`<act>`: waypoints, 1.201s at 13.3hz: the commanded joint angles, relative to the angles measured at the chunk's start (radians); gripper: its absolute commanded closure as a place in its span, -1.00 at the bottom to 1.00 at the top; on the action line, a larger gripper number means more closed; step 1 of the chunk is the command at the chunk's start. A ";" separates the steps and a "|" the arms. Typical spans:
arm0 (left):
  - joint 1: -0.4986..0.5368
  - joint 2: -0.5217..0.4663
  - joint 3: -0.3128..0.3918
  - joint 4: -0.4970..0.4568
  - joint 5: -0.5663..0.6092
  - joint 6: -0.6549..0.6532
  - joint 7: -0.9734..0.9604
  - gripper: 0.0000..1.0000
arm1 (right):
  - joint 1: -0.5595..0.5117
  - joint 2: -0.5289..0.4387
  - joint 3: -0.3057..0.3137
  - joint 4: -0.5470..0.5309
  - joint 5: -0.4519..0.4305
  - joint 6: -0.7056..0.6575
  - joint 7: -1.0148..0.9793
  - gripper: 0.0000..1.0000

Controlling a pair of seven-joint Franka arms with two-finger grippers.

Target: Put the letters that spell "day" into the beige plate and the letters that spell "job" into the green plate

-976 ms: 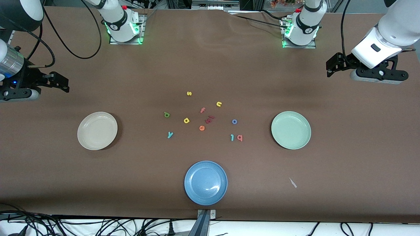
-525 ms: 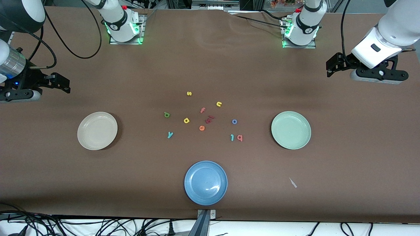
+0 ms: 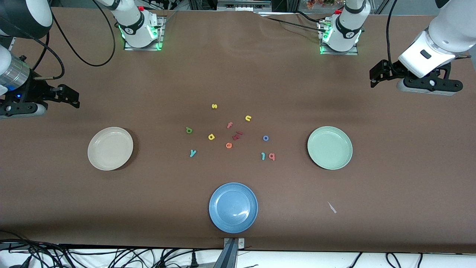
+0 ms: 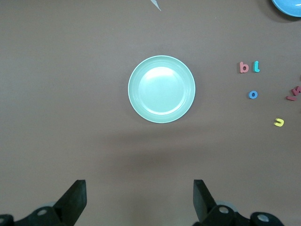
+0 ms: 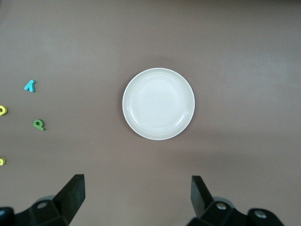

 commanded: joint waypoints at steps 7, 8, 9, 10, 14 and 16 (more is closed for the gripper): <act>-0.010 0.019 -0.002 0.014 -0.001 -0.017 0.016 -1.00 | 0.001 -0.017 0.000 -0.024 -0.006 0.011 0.016 -1.00; -0.009 0.023 -0.001 0.013 -0.012 -0.015 0.017 -1.00 | 0.003 -0.017 0.000 -0.024 -0.006 0.010 0.016 -1.00; -0.013 0.035 -0.001 0.014 -0.010 -0.015 0.013 -1.00 | 0.003 -0.017 0.000 -0.024 -0.006 0.008 0.016 -1.00; -0.016 0.049 -0.002 0.020 -0.013 -0.012 0.019 -1.00 | 0.003 -0.017 0.000 -0.024 -0.006 0.007 0.016 -1.00; -0.039 0.221 -0.054 0.118 -0.016 -0.009 0.020 -1.00 | 0.003 -0.019 0.000 -0.022 -0.006 0.002 0.016 -1.00; -0.082 0.326 -0.065 0.198 -0.016 -0.008 0.021 -1.00 | 0.001 -0.019 0.000 -0.022 -0.006 0.001 0.016 -1.00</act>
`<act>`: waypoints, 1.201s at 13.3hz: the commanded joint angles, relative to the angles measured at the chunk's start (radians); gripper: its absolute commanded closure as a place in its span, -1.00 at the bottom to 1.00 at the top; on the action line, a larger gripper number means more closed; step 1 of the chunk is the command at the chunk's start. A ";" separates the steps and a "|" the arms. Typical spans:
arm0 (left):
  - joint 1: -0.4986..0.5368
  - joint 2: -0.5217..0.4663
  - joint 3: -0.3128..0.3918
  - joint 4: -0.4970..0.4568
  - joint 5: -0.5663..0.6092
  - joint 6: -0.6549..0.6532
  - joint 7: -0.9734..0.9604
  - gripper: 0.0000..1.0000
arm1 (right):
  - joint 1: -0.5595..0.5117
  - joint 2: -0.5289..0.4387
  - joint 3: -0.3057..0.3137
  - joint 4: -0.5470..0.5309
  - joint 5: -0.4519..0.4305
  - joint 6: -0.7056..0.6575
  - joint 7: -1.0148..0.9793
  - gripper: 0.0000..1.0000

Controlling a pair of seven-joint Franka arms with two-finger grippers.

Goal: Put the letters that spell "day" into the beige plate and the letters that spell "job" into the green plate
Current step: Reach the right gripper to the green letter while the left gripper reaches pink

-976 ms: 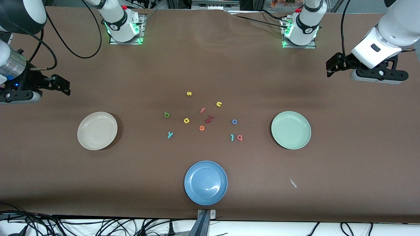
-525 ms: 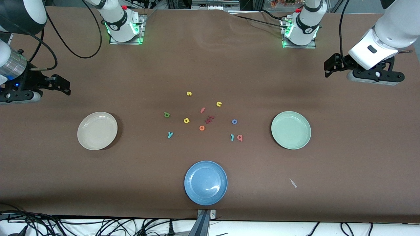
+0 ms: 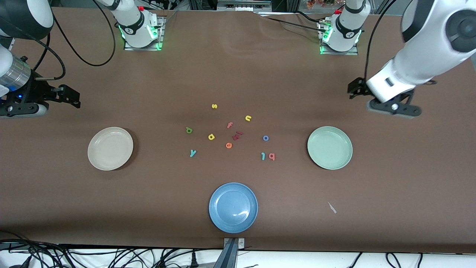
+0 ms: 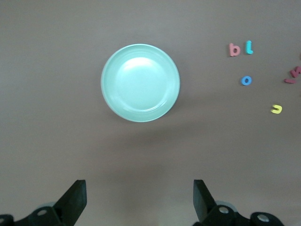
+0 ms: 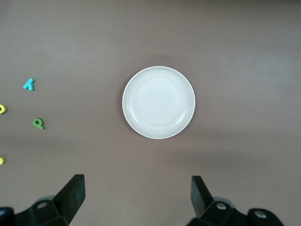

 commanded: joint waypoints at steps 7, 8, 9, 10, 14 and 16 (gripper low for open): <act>-0.152 0.552 -0.018 0.364 -0.009 0.202 0.019 -1.00 | 0.003 -0.016 0.002 -0.015 -0.006 0.001 0.015 -1.00; -0.153 0.601 -0.018 0.360 -0.009 0.289 0.033 -1.00 | 0.003 -0.015 0.002 -0.015 -0.006 -0.001 0.014 -1.00; -0.170 0.644 -0.018 0.358 -0.001 0.366 0.061 -1.00 | 0.003 -0.015 0.004 -0.015 -0.006 -0.011 0.015 -1.00; -0.197 0.686 -0.017 0.363 -0.003 0.429 0.096 -1.00 | 0.004 -0.010 0.005 -0.012 -0.006 -0.019 0.014 -1.00; -0.212 0.795 -0.014 0.366 -0.006 0.641 0.475 -1.00 | 0.018 0.005 0.010 -0.008 -0.005 -0.021 0.012 -1.00; -0.212 0.808 -0.014 0.366 -0.006 0.646 0.642 -1.00 | 0.029 0.020 0.012 -0.009 0.009 -0.022 0.015 -1.00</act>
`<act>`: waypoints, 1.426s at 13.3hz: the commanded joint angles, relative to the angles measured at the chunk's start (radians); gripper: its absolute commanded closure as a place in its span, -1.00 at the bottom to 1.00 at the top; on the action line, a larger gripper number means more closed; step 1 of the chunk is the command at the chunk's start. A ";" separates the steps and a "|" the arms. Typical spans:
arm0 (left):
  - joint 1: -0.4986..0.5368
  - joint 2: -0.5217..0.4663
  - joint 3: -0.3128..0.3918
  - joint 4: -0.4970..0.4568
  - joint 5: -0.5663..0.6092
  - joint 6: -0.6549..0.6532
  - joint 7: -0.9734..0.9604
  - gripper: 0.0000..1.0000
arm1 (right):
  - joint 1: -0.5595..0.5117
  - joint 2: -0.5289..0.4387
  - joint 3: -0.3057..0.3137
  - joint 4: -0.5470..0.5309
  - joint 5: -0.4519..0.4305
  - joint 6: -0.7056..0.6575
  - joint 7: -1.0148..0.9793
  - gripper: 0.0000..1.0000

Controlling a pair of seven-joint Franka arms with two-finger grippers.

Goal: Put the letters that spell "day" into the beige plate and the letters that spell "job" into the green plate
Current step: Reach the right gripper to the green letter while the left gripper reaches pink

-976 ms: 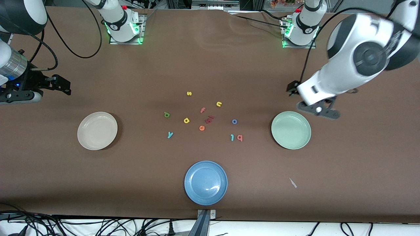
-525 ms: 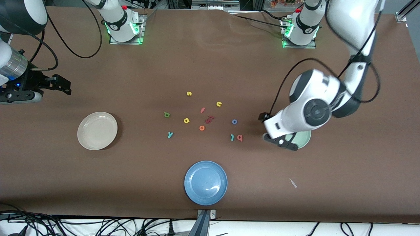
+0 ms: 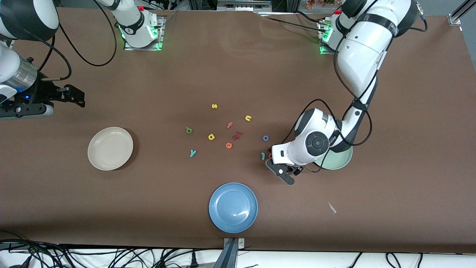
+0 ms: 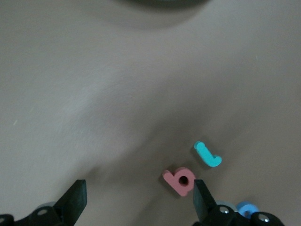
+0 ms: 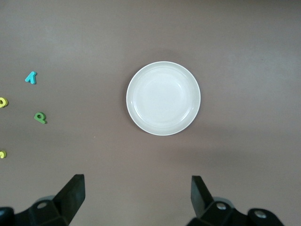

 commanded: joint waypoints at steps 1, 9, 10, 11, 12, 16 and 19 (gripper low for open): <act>-0.012 0.026 0.006 0.043 -0.007 0.000 0.208 -1.00 | 0.020 0.017 0.008 -0.012 0.025 -0.010 0.018 -1.00; -0.056 0.038 0.009 0.034 0.002 0.018 0.616 -0.42 | 0.211 0.073 0.016 -0.237 0.080 0.283 0.190 -1.00; -0.056 0.032 0.008 0.033 0.003 0.011 0.642 -0.42 | 0.215 0.076 0.045 -0.268 0.080 0.317 0.187 -1.00; -0.058 0.029 0.005 0.031 0.003 0.004 0.653 -0.41 | 0.217 0.106 0.071 -0.273 0.080 0.336 0.188 -1.00; -0.059 0.029 0.003 0.031 0.005 -0.002 0.656 -0.40 | 0.217 0.144 0.091 -0.275 0.080 0.373 0.190 -1.00; -0.085 0.025 0.005 0.028 0.076 -0.058 0.652 -0.27 | 0.218 0.272 0.172 -0.291 0.080 0.543 0.192 -1.00; -0.104 -0.011 0.008 0.013 0.118 -0.126 0.618 -0.08 | 0.218 0.344 0.202 -0.336 0.080 0.718 0.182 -1.00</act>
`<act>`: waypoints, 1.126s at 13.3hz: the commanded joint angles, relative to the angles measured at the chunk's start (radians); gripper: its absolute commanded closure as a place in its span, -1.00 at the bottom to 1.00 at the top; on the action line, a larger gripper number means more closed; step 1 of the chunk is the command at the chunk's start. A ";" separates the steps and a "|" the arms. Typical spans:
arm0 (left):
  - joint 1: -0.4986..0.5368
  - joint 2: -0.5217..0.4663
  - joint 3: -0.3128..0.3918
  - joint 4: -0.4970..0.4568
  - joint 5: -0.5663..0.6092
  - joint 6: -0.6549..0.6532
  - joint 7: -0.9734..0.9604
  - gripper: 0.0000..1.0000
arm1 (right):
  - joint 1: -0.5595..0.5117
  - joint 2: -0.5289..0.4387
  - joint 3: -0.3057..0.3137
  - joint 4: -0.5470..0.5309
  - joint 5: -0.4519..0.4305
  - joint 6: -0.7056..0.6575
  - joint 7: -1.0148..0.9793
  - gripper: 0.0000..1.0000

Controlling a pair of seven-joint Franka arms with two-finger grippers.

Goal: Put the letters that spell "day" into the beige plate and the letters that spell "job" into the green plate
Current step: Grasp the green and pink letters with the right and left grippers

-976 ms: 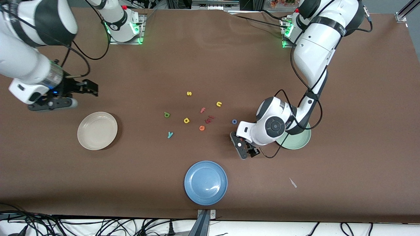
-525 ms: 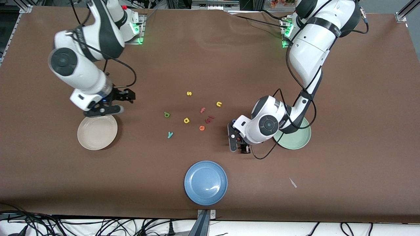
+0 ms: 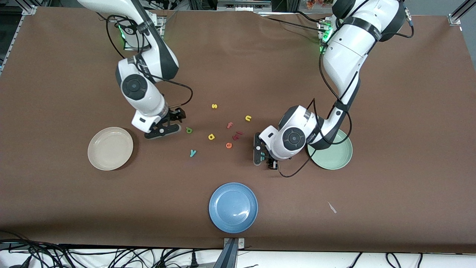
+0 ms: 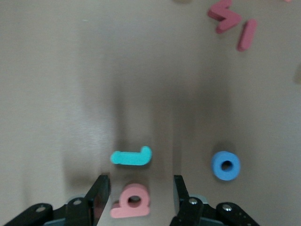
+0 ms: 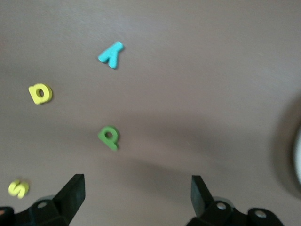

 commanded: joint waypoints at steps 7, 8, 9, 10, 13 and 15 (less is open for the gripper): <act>-0.060 -0.023 0.010 -0.002 0.233 -0.037 -0.139 -0.07 | -0.002 0.139 0.058 -0.047 0.012 0.259 -0.006 -1.00; -0.062 -0.021 0.010 -0.002 0.253 -0.037 -0.139 -0.07 | -0.002 0.148 0.059 -0.044 0.012 0.269 0.001 -1.00; -0.062 -0.019 0.010 -0.002 0.270 -0.036 -0.139 -0.07 | -0.004 0.152 0.059 -0.042 0.012 0.282 0.003 -1.00; -0.061 -0.012 0.010 -0.002 0.276 -0.034 -0.139 -0.07 | -0.002 0.162 0.063 -0.042 0.012 0.291 0.003 -0.98; -0.062 0.008 0.012 -0.002 0.287 -0.013 -0.140 -0.03 | -0.002 0.163 0.064 -0.041 0.014 0.291 0.004 -0.86; -0.062 0.017 0.013 -0.002 0.296 0.024 -0.140 0.14 | -0.002 0.163 0.066 -0.042 0.016 0.293 0.006 -0.67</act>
